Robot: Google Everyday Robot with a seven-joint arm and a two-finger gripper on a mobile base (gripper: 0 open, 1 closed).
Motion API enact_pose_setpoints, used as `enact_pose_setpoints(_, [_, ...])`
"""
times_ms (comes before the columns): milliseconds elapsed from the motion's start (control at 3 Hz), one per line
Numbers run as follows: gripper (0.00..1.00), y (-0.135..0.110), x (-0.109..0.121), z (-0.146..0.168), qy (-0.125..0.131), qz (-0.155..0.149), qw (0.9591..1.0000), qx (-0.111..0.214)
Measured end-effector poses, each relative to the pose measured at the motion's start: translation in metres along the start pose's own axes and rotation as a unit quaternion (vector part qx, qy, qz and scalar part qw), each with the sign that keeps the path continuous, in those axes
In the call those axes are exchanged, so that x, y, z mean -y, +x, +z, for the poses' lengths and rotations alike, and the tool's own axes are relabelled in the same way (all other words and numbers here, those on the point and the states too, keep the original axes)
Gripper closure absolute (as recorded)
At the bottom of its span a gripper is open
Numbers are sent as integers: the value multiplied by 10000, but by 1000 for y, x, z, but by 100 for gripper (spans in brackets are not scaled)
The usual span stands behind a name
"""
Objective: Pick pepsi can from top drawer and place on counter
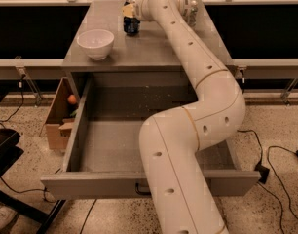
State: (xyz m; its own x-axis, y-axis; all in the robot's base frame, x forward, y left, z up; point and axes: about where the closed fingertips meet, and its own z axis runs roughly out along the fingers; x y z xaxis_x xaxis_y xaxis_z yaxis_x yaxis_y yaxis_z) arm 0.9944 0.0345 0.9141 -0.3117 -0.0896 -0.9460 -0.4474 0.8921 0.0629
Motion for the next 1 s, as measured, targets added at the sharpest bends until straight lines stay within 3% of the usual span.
enact_pose_setpoints(333, [100, 8, 7, 8, 81, 71, 9999, 57])
enact_pose_setpoints(1000, [58, 8, 7, 8, 81, 71, 9999, 56])
